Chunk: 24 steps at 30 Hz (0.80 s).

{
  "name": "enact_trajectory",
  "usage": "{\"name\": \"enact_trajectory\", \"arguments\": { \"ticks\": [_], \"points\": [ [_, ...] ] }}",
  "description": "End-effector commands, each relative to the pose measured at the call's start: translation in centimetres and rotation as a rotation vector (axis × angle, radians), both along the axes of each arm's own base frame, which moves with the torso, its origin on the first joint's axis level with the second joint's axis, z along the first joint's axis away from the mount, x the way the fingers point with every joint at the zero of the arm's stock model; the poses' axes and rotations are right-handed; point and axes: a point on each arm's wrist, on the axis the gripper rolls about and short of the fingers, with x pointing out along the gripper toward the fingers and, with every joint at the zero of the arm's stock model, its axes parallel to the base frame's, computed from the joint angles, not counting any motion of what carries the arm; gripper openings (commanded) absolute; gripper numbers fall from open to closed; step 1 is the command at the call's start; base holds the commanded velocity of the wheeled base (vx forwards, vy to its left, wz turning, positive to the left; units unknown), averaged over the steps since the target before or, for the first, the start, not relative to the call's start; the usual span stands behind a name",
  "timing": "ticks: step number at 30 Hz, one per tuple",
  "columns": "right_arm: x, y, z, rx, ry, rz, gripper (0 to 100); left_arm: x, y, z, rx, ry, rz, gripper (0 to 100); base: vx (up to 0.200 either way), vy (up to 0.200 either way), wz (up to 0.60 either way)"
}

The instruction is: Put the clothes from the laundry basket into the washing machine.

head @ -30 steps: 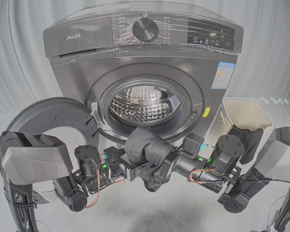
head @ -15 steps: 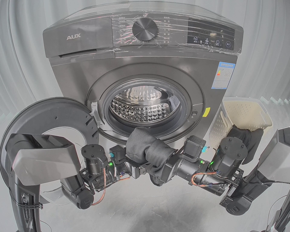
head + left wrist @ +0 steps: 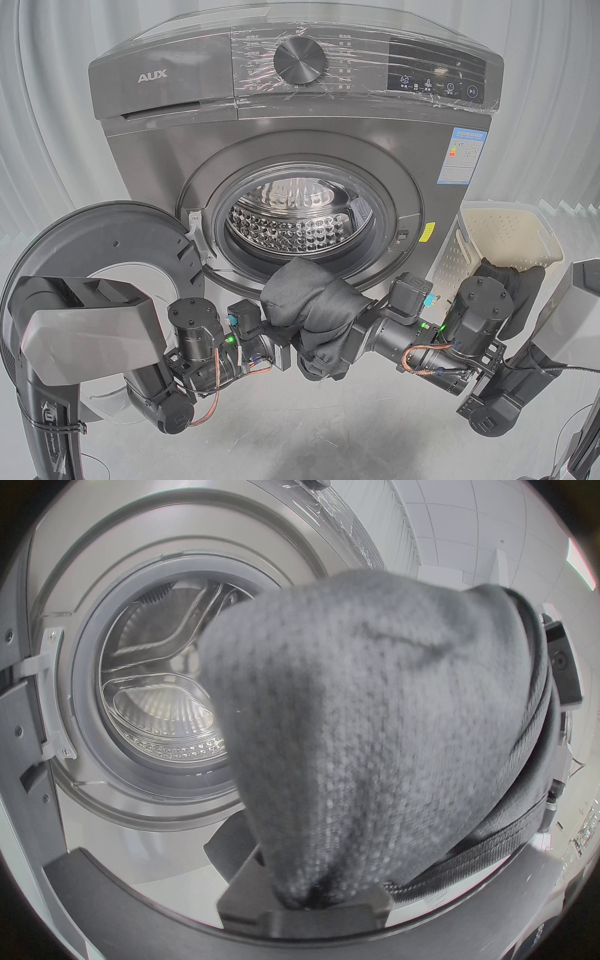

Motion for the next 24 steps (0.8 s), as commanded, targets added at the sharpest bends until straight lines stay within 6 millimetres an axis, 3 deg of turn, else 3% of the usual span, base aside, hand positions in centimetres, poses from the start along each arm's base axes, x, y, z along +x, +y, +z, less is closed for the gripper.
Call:
{"name": "enact_trajectory", "arguments": {
  "ticks": [1,8,16,17,24],
  "points": [
    [0.9,-0.7,-0.5,-0.009,0.011,-0.034,0,-0.6,0.5,1.4,-0.016,-0.021,0.003,0,0.0,0.0,0.0],
    [0.0,-0.9,-1.4,-0.042,0.047,-0.022,0,-1.1,1.2,3.3,-0.056,-0.042,0.033,0,0.0,0.0,0.0],
    [-0.4,-1.0,-2.2,-0.067,0.072,-0.041,0,-1.1,1.4,3.3,-0.056,-0.04,0.071,0,0.0,0.0,0.0],
    [-0.5,-0.9,-2.3,-0.067,0.074,-0.039,100,-1.2,1.4,3.3,-0.056,-0.038,0.07,0,0.0,0.0,0.0],
    [-2.0,-1.3,-3.4,-0.121,0.12,-0.008,100,-1.6,1.5,4.5,-0.074,-0.064,0.068,0,0.0,0.0,0.0]
  ]
}}
